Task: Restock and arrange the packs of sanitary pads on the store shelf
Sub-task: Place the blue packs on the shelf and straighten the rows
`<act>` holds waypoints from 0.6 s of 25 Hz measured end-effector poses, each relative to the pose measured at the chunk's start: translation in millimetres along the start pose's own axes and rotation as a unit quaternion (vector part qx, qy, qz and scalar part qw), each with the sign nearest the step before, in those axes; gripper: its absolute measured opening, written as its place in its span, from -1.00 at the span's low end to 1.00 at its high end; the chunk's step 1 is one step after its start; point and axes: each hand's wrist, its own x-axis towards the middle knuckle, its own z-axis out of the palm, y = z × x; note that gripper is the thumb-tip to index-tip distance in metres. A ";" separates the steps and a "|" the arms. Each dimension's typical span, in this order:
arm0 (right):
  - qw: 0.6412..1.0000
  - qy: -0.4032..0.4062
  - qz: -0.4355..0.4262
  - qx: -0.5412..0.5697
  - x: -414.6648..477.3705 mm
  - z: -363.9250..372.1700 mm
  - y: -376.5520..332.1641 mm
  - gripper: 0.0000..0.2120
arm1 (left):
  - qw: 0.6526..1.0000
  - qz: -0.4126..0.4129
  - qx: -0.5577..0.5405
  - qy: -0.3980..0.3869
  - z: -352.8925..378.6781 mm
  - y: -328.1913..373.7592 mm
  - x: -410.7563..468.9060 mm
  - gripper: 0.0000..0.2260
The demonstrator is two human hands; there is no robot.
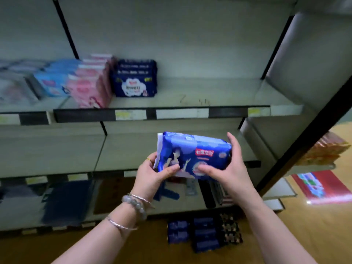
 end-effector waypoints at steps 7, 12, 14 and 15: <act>0.992 0.044 -0.080 -0.084 49.6 -8.3 -23.6 -0.26 | 0.997 0.025 0.032 -0.069 9.7 34.0 49.1 -0.53; 0.991 0.042 -0.120 -0.048 139.1 -14.3 -24.8 -0.29 | 0.981 0.050 0.186 -0.032 19.4 68.4 111.2 -0.61; 0.992 0.020 -0.125 -0.001 177.3 -16.2 -19.8 -0.29 | 0.975 0.046 0.217 0.017 23.1 78.2 140.3 -0.54; 0.992 0.019 -0.127 0.007 193.9 -15.6 -15.7 -0.30 | 0.967 0.048 0.246 0.044 22.4 83.3 151.1 -0.56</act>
